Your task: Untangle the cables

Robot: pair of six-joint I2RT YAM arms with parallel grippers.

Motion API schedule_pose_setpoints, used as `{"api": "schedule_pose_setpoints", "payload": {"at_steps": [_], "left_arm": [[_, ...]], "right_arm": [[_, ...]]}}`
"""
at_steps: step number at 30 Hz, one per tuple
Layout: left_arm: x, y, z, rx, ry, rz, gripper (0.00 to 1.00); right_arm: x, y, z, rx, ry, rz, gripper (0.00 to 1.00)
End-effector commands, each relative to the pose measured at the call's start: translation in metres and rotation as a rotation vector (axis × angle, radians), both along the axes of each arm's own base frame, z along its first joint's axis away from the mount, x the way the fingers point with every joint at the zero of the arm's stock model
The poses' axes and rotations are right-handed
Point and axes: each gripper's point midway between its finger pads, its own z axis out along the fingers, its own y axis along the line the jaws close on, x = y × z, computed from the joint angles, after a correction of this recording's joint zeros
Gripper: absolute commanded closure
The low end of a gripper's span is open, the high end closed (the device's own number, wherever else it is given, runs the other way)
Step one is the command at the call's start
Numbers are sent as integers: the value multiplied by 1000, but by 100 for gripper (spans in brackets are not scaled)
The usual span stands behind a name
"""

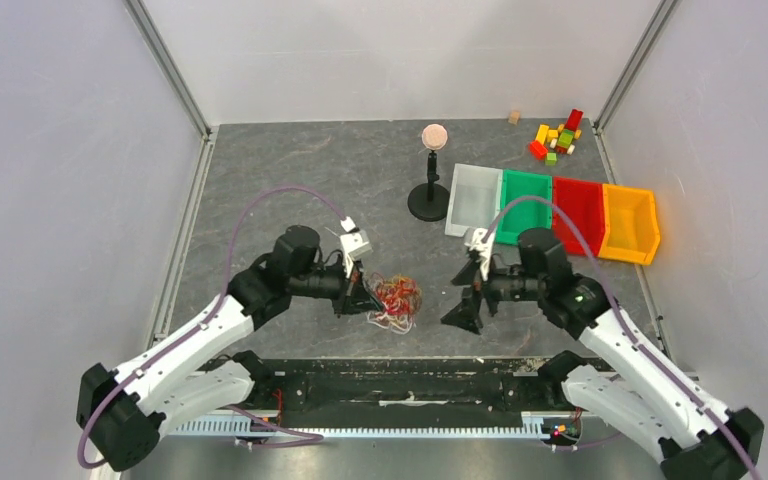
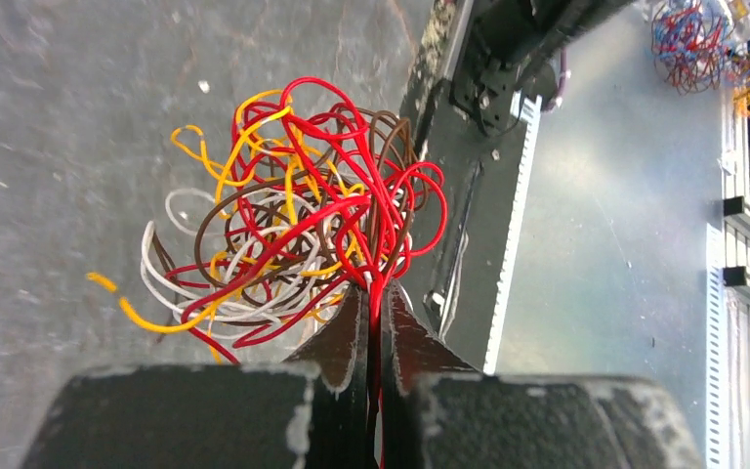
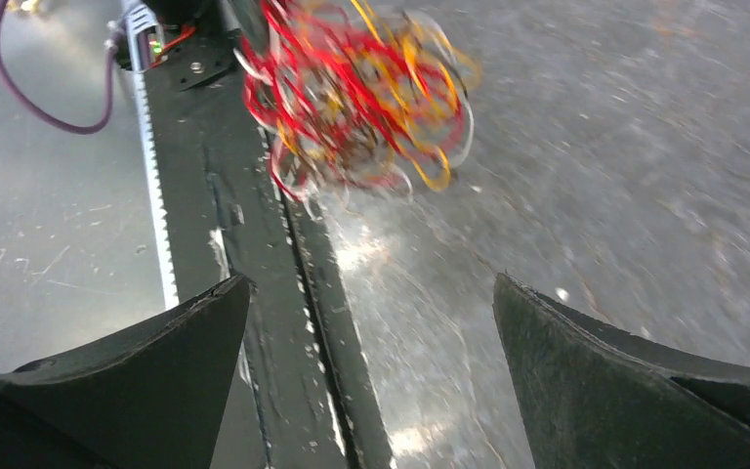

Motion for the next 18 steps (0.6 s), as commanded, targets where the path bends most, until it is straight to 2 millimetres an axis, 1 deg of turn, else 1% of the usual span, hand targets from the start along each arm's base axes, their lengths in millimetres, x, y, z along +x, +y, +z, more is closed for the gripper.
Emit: {"api": "schedule_pose_setpoints", "payload": {"at_steps": [1,3,4,7,8,9,10,12,13,15,16,17,18], "left_arm": [[12,-22,10,-60,-75,32,98],[12,-25,12,-71,-92,28,98],[12,-27,14,-82,-101,24,98],[13,-26,16,-85,-132,26,98],[14,-25,16,-82,-143,28,98],[13,-24,15,-79,-156,20,98],[10,-23,14,-79,-164,5,98],[7,-22,10,-78,-158,-5,98],[7,-22,8,-74,-155,-5,98],[7,-22,6,-69,-155,-8,98],[6,-21,7,-67,-159,-11,98],[4,-20,6,-56,-162,-25,98],[2,-16,3,-21,-164,-43,97]], "right_arm": [[17,41,25,101,-79,-48,2],[21,51,27,136,-69,-53,1],[23,55,22,138,-50,-66,1],[27,60,6,132,-26,-70,14],[27,60,-1,123,-9,-74,16],[26,60,-8,112,12,-82,15],[29,62,-6,134,1,-86,15],[30,67,-5,165,9,-88,25],[32,69,-3,180,3,-92,34],[39,71,-1,181,-14,-117,63],[46,68,-1,167,-30,-155,84],[56,62,-4,135,-42,-214,99],[63,56,-5,106,-46,-261,100]]}}
